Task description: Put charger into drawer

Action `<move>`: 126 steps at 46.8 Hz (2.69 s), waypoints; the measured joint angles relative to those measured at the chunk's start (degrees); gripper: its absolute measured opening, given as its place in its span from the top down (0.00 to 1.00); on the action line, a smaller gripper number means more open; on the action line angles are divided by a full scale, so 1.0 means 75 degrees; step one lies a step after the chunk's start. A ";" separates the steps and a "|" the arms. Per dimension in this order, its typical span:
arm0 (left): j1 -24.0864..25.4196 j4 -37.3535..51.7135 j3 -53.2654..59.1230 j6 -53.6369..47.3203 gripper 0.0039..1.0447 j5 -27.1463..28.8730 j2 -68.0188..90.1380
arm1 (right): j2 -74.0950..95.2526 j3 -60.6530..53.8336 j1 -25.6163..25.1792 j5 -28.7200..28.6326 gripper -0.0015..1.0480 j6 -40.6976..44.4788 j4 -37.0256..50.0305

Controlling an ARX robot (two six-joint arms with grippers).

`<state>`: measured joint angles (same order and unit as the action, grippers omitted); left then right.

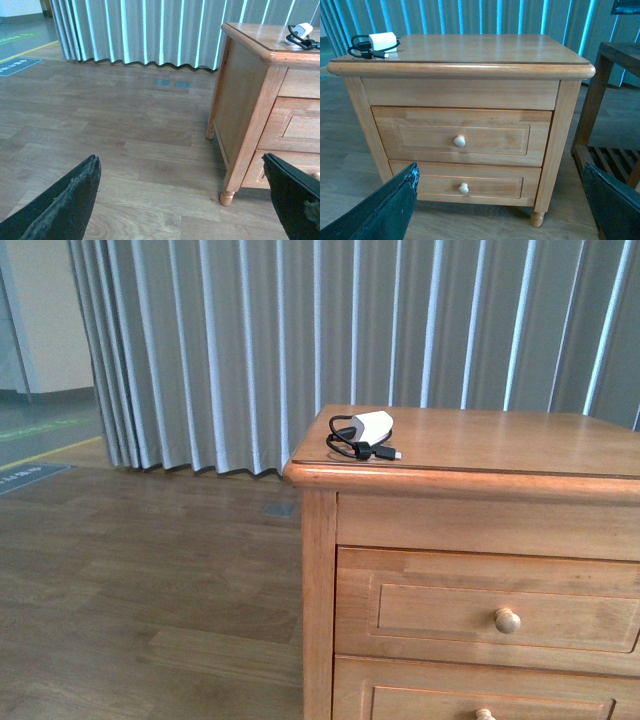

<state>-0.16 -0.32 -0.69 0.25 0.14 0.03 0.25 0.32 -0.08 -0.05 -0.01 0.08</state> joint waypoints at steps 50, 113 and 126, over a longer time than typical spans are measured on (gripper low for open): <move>0.0000 0.0000 0.0000 0.0000 0.06 0.0000 0.0000 | 0.8314 0.1343 0.1218 0.0659 0.08 0.1457 0.5281; 0.0000 0.0000 0.0000 0.0000 0.06 0.0000 0.0000 | 1.7162 0.6729 0.1603 0.1606 0.08 0.1568 0.8329; 0.0000 0.0000 0.0000 0.0000 0.06 0.0000 0.0000 | 1.7392 0.6883 0.1542 0.1714 0.08 0.1393 0.8274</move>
<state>-0.16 -0.32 -0.69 0.25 0.14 0.03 130.69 51.94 11.49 12.80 10.44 62.13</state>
